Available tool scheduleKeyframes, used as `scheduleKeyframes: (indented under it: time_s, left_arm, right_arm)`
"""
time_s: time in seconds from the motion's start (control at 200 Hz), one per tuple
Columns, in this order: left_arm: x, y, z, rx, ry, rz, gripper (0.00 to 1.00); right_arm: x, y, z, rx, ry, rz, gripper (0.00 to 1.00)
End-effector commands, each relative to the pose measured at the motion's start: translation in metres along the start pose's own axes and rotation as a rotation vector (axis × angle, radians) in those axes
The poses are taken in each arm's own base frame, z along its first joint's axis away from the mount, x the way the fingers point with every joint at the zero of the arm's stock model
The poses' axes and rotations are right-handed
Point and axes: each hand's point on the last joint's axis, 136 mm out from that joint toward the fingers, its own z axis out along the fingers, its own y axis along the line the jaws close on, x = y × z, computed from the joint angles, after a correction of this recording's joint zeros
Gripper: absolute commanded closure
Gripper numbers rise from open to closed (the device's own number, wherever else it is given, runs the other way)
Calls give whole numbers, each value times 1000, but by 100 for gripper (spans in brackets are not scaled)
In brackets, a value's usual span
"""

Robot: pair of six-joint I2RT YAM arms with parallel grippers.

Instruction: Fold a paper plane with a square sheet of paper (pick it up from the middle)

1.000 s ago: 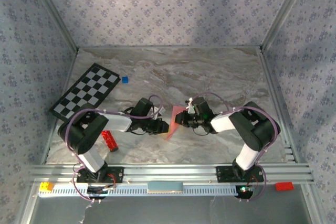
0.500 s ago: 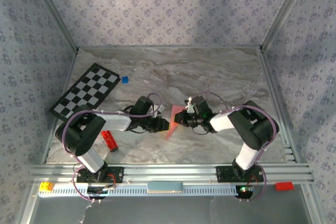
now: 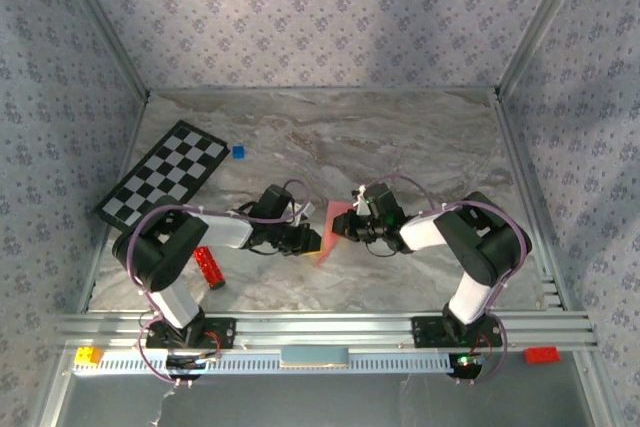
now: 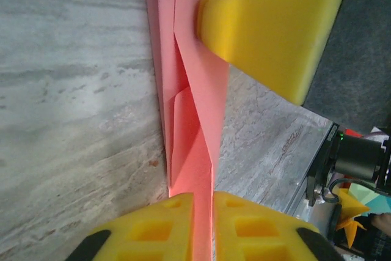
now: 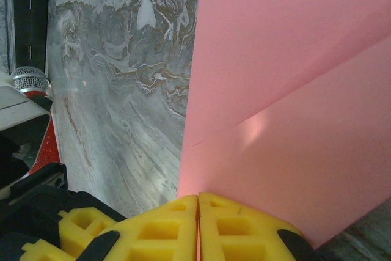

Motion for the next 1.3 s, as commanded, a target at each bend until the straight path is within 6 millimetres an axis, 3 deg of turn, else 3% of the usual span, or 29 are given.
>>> scheduleKeyframes:
  time_s: [0.0, 0.25, 0.64, 0.82, 1.099, 1.189, 1.294]
  left_arm:
    - [1, -5, 0, 23, 19, 9, 90]
    - [18, 7, 1, 5, 72, -9, 96]
    - [41, 22, 5, 7, 153, -27, 97]
    - [44, 22, 3, 0, 159, -37, 86]
    - [40, 12, -2, 19, 152, -19, 84]
    - [40, 8, -2, 31, 158, -10, 95]
    - [46, 13, -3, 14, 181, -6, 100]
  right_arm:
    - [13, -36, 9, 132, 23, 43, 90]
    - [15, -40, 9, 144, 29, 50, 90]
    - [17, -44, 10, 169, 35, 54, 90]
    - [16, -43, 11, 177, 42, 60, 90]
    - [19, -47, 11, 199, 59, 90, 90]
    - [20, -49, 10, 209, 63, 98, 90]
    - [22, -51, 8, 212, 68, 110, 90]
